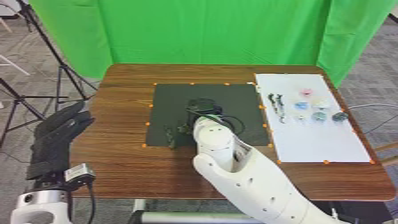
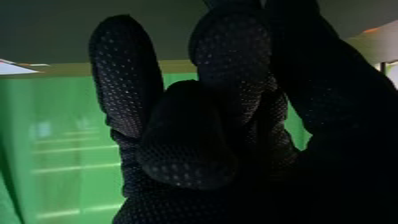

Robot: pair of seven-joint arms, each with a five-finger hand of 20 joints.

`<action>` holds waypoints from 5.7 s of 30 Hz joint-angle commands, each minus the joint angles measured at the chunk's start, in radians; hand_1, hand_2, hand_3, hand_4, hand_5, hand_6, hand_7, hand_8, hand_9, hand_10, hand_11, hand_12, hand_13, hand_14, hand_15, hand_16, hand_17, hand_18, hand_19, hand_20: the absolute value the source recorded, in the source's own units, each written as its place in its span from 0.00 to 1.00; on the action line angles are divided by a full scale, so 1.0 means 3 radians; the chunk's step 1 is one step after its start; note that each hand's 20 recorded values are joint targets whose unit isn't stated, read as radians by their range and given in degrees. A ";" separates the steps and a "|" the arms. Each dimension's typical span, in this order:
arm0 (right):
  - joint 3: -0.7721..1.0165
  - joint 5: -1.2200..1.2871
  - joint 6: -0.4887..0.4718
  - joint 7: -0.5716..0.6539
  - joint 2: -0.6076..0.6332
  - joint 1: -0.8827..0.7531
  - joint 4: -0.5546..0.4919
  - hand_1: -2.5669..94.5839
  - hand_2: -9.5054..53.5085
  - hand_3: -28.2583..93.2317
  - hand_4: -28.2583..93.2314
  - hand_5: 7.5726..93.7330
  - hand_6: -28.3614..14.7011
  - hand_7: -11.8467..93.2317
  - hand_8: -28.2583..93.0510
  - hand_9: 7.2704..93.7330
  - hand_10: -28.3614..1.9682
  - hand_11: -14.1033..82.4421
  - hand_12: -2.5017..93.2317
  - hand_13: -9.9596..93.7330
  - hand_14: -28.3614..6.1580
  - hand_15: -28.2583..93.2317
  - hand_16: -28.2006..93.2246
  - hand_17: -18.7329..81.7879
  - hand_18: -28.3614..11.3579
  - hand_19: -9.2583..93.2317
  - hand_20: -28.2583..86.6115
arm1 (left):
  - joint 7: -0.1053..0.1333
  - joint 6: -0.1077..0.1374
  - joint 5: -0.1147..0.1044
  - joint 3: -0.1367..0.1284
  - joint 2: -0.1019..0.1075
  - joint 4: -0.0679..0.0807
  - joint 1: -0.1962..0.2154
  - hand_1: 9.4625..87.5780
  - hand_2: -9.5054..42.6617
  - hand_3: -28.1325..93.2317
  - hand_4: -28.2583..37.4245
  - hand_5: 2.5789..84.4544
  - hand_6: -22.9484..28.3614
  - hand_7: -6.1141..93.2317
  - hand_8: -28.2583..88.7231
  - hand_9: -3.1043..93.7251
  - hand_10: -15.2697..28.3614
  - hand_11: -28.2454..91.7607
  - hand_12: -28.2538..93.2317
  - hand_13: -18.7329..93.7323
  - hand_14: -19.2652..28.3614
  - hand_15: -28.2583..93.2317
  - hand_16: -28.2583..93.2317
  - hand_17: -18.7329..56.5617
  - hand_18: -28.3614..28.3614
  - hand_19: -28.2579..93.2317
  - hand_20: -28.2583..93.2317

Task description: Arrange flowers

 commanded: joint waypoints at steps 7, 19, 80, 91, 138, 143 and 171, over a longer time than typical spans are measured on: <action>0.0153 -0.0027 0.0105 -0.0078 -0.0136 -0.0085 -0.0203 0.40 0.12 0.81 0.06 0.95 0.55 0.30 0.16 1.00 0.66 0.68 0.20 1.00 0.74 0.84 0.34 0.83 0.41 1.00 0.00 | 0.0011 0.0030 -0.0026 -0.0023 0.0014 -0.0020 0.0090 0.22 0.27 0.92 0.17 0.47 0.65 0.24 0.15 0.42 0.81 0.55 0.30 0.39 0.97 0.75 0.10 0.13 0.88 0.71 0.25; 0.0375 0.0651 0.0575 -0.0046 0.0318 -0.0030 -0.0610 0.26 0.30 0.77 0.07 0.82 0.50 0.29 0.16 0.96 0.44 0.50 0.25 0.97 0.60 0.75 0.40 0.75 0.28 0.98 0.00 | 0.0150 0.0116 -0.0092 -0.0155 -0.0016 -0.0090 0.0348 0.22 0.27 0.92 0.17 0.47 0.64 0.24 0.15 0.41 0.81 0.55 0.30 0.39 0.97 0.75 0.10 0.13 0.88 0.71 0.25; 0.0369 0.0956 0.0981 0.0659 0.1358 0.0302 0.0461 0.34 0.12 0.85 0.05 0.60 0.29 0.22 0.16 0.61 0.13 0.35 0.17 0.77 0.43 0.82 0.34 0.64 0.18 0.98 0.00 | 0.0297 0.0139 -0.0181 0.0040 0.0020 -0.0042 0.0220 0.22 0.27 0.92 0.17 0.47 0.64 0.24 0.15 0.42 0.81 0.55 0.30 0.39 0.97 0.75 0.10 0.13 0.88 0.71 0.25; 0.0321 0.0877 0.0915 0.0689 0.1334 0.0255 0.0521 0.40 0.07 0.85 0.04 0.67 0.36 0.24 0.16 0.69 0.22 0.37 0.18 0.81 0.49 0.81 0.34 0.66 0.19 0.98 0.00 | 0.0223 0.0094 -0.0135 0.0033 -0.0015 -0.0034 0.0170 0.22 0.26 0.92 0.17 0.47 0.64 0.24 0.15 0.42 0.81 0.55 0.30 0.39 0.97 0.75 0.10 0.13 0.88 0.71 0.25; 0.0223 0.0638 0.1685 0.0540 0.1489 0.0287 0.0007 0.57 0.00 0.86 0.00 0.93 0.59 0.32 0.36 1.00 0.61 0.48 0.26 1.00 0.74 0.74 0.40 0.73 0.33 1.00 0.06 | 0.0300 0.0180 -0.0182 -0.0074 0.0047 -0.0101 0.0369 0.22 0.27 0.92 0.17 0.47 0.64 0.24 0.15 0.41 0.80 0.55 0.30 0.39 0.97 0.75 0.10 0.13 0.88 0.71 0.25; 0.0380 0.0637 0.1680 0.0553 0.1426 -0.0023 -0.0316 0.57 0.00 0.86 0.00 0.94 0.59 0.32 0.36 1.00 0.61 0.48 0.26 1.00 0.73 0.75 0.40 0.73 0.32 1.00 0.07 | 0.0300 0.0188 -0.0175 -0.0145 0.0036 -0.0120 0.0440 0.22 0.27 0.92 0.17 0.47 0.64 0.24 0.15 0.41 0.81 0.55 0.30 0.39 0.97 0.75 0.10 0.13 0.88 0.71 0.25; 0.0333 0.0364 0.1467 0.0439 0.0963 -0.0699 -0.0742 0.57 0.00 0.85 0.01 0.95 0.59 0.31 0.38 1.00 0.59 0.51 0.23 1.00 0.73 0.76 0.39 0.73 0.30 1.00 0.11 | 0.0281 0.0168 -0.0185 -0.0216 0.0080 -0.0124 0.0455 0.22 0.27 0.92 0.17 0.47 0.64 0.24 0.15 0.42 0.81 0.55 0.30 0.39 0.97 0.75 0.10 0.13 0.88 0.71 0.25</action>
